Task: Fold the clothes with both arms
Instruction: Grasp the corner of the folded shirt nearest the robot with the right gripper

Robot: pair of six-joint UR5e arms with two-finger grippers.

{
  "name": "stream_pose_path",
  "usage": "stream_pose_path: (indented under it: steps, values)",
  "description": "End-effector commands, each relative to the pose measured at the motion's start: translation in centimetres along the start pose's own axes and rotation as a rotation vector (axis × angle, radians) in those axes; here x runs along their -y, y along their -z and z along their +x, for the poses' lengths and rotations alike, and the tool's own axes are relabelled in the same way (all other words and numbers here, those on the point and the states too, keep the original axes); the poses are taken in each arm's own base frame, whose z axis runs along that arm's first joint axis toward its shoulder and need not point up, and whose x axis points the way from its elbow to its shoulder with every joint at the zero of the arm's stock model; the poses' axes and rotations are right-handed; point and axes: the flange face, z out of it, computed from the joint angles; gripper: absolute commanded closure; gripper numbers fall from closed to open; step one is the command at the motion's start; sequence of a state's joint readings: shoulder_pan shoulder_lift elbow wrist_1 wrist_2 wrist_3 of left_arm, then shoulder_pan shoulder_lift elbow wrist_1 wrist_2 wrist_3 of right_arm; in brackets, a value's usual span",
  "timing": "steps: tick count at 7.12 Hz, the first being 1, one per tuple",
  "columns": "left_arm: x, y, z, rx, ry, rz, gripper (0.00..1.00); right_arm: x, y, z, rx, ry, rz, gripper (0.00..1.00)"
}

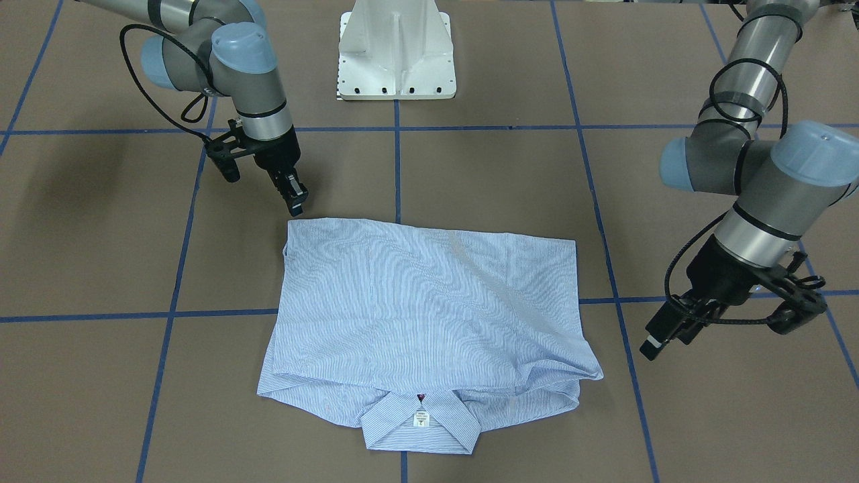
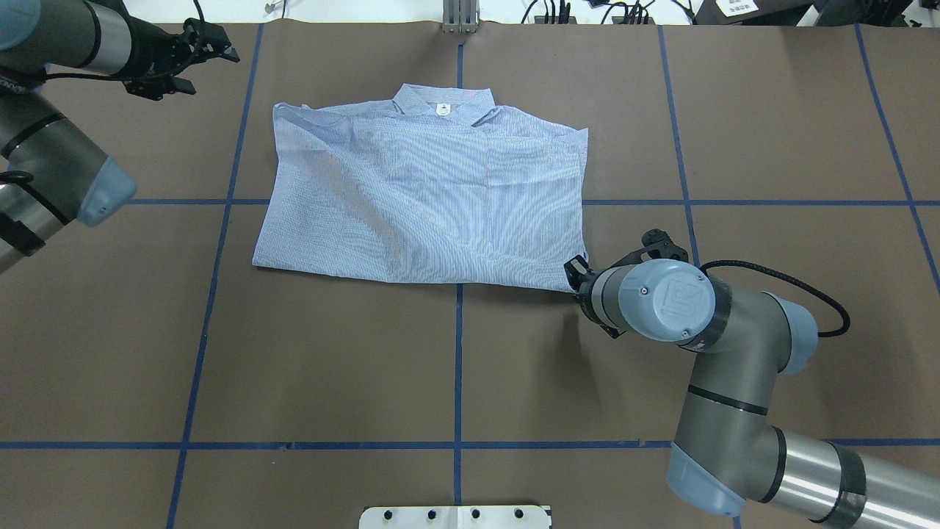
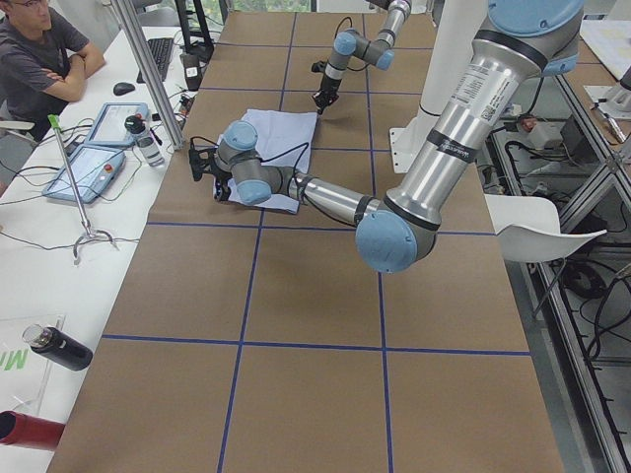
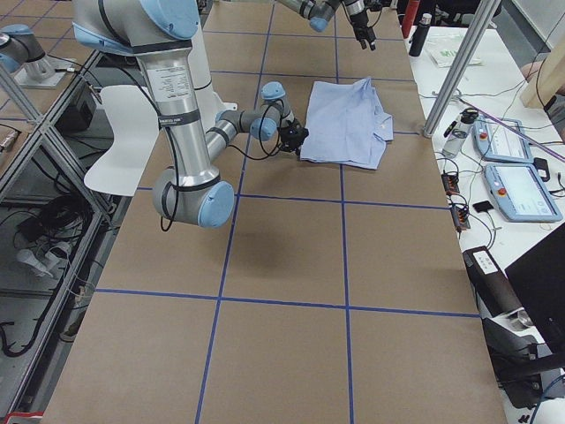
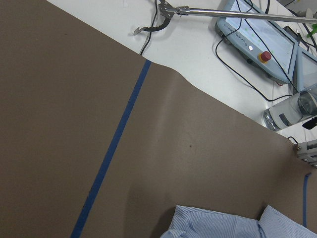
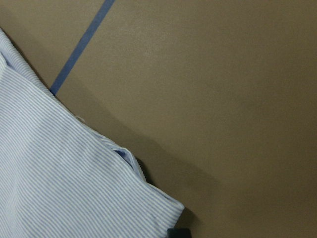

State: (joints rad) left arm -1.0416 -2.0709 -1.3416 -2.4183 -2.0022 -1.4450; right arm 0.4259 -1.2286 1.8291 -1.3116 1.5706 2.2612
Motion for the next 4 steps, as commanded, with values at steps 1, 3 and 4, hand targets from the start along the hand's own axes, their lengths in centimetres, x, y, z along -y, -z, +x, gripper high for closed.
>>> stream_pose_path:
  steps: [1,3,4]
  values:
    - [0.02,-0.02,0.06,0.000,0.002,0.000,0.00,0.30,-0.21,-0.25,0.010,-0.014,0.018,0.63]
    - [0.07,-0.17,-0.12,0.004,0.004,0.000,0.00,0.47,-0.07,-0.70,0.050,-0.087,0.050,0.22]
    - [0.08,-0.16,-0.01,0.003,0.003,0.000,0.00,0.42,-0.01,-0.79,0.054,-0.136,0.048,0.20]
